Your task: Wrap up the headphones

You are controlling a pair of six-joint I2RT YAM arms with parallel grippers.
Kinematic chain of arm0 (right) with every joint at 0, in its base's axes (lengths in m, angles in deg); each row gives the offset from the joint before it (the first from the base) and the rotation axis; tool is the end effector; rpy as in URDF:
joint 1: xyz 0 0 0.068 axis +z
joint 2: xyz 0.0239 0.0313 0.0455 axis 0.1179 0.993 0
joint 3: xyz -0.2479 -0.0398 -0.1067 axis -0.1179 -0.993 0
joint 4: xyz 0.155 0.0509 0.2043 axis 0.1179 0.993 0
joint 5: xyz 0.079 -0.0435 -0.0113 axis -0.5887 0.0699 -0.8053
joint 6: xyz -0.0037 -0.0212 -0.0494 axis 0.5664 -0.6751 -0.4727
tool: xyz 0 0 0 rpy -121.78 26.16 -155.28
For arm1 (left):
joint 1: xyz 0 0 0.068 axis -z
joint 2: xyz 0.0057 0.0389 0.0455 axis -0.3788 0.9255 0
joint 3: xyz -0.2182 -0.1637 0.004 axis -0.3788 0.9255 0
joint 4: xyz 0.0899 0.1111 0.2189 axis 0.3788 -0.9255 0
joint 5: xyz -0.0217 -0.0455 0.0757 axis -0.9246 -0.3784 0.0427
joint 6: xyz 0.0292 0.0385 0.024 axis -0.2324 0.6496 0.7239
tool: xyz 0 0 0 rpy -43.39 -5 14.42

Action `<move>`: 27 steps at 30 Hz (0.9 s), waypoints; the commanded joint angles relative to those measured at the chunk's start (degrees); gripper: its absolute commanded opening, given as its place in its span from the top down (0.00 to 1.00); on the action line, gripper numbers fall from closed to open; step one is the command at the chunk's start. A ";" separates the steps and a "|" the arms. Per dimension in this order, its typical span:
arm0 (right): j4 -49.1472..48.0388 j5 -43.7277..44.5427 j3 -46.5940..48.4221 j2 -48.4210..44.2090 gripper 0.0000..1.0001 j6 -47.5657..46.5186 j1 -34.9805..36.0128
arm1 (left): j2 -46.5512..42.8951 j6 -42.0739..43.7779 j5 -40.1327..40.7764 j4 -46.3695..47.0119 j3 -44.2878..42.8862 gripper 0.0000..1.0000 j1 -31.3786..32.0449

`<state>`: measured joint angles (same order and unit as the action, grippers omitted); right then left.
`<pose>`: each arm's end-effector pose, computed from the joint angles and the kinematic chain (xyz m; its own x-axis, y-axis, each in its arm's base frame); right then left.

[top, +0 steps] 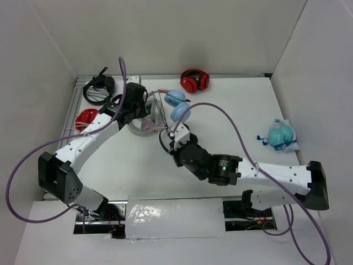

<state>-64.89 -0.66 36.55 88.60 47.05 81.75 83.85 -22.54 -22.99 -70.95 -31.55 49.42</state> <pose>0.0861 0.2395 0.3203 -0.2231 -0.2378 -0.9454 -0.6039 0.7950 -0.0574 0.3017 -0.1408 0.3484 -0.5290 -0.3070 -0.7911 -0.1405 0.9511 -0.2751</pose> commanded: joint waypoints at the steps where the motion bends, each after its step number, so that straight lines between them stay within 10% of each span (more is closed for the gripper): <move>1: 9.01 -5.87 8.54 3.68 1.00 -6.79 -2.03 | -3.41 -1.99 3.59 6.64 1.59 1.00 1.58; 15: 10.52 -6.23 13.57 12.57 1.00 -45.54 -7.74 | -9.47 21.55 -21.96 14.73 13.28 1.00 7.12; 27: 9.10 -14.05 15.06 9.33 0.92 -49.26 -18.37 | -8.50 27.98 -30.41 14.11 16.35 1.00 8.44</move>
<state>-53.46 -14.69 50.36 101.39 0.60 65.60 77.33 3.10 -46.03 -59.61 -15.68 57.39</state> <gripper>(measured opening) 0.070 0.281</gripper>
